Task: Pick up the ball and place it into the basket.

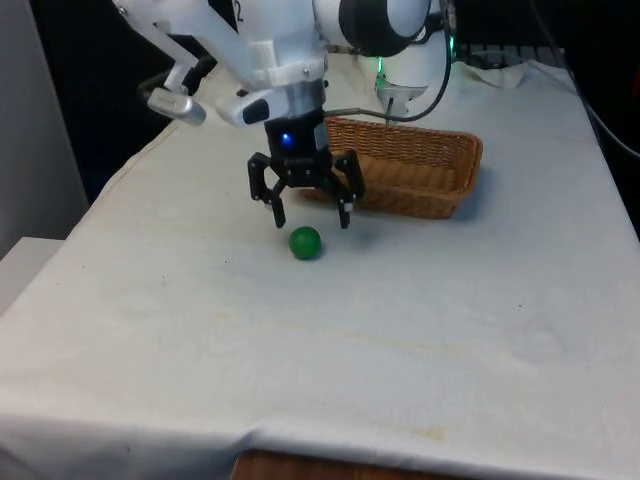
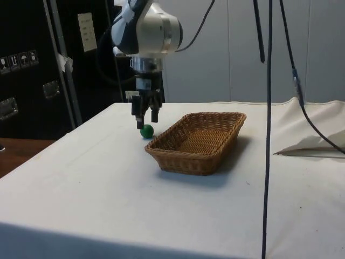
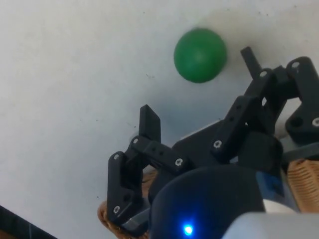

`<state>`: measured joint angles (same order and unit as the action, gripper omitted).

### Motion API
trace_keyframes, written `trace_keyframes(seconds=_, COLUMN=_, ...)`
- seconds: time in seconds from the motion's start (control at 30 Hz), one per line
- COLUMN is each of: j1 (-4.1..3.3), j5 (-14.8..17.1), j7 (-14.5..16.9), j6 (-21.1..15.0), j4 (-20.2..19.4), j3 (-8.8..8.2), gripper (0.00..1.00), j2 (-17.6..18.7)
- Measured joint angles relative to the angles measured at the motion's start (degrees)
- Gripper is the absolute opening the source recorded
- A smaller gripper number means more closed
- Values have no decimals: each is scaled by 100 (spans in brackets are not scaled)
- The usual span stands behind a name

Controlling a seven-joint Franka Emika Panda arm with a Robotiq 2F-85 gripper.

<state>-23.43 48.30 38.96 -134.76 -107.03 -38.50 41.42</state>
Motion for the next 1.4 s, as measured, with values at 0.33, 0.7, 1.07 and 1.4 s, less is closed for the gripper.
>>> trace_keyframes(seconds=0.33, j1=-23, j5=223, j7=-29, j6=-57, j4=149, j3=74, gripper=100, j2=235)
trace_keyframes(seconds=0.7, j1=-17, j5=223, j7=-29, j6=-57, j4=183, j3=63, gripper=100, j2=264)
trace_keyframes(seconds=1.07, j1=-23, j5=223, j7=-46, j6=-57, j4=189, j3=57, gripper=41, j2=264)
trace_keyframes(seconds=1.4, j1=-29, j5=223, j7=-57, j6=-57, j4=189, j3=46, gripper=0, j2=264)
